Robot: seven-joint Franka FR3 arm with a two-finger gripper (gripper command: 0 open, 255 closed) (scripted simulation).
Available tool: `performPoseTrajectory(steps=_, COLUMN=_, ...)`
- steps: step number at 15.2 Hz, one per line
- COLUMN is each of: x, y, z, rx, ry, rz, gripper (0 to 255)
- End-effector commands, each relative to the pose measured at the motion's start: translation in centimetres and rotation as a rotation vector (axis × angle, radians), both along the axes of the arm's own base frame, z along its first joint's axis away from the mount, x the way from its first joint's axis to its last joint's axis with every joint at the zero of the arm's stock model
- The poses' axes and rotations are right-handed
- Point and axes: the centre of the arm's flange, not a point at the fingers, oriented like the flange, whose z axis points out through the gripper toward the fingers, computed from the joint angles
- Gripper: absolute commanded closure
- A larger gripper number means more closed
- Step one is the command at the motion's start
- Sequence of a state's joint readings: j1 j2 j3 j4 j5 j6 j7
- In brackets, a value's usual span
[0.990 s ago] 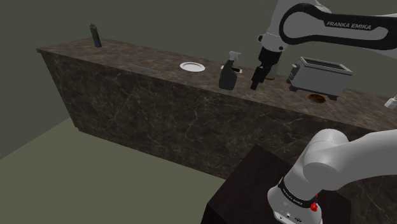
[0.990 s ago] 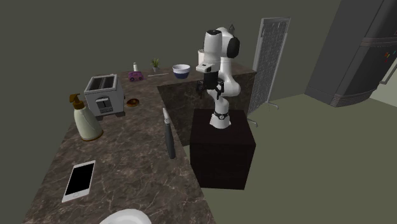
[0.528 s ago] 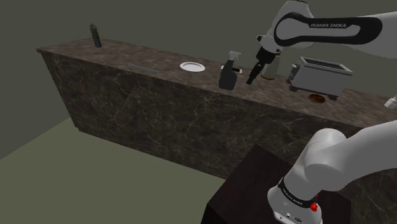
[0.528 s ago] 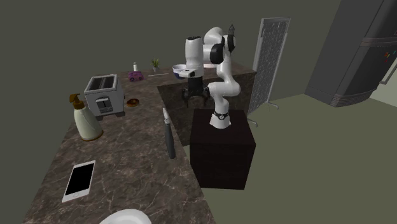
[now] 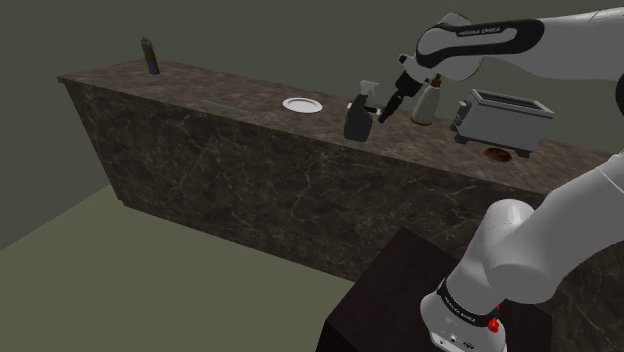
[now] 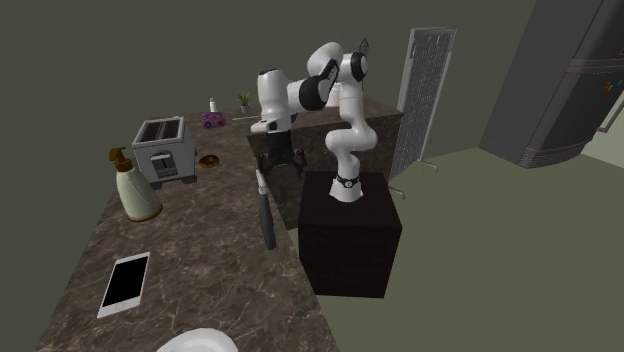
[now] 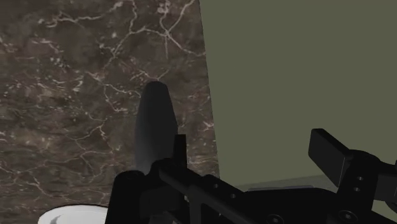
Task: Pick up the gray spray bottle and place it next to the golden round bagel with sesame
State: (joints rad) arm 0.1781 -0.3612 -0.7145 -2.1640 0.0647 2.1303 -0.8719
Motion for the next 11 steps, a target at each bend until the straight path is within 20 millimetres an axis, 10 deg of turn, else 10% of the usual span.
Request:
performPoseTrajectory(steps=1, x=1.6, y=-2.0, z=-0.7, rx=0.01, ry=-0.045, rz=0.035, gripper=0)
performPoseTrajectory(steps=6, x=5.8, y=-6.7, z=-1.7, rx=0.045, ry=-0.148, rz=0.118, gripper=0)
performPoseTrajectory(steps=11, x=7.3, y=-6.7, z=-3.6, rx=0.049, ry=-0.158, rz=0.126, gripper=0)
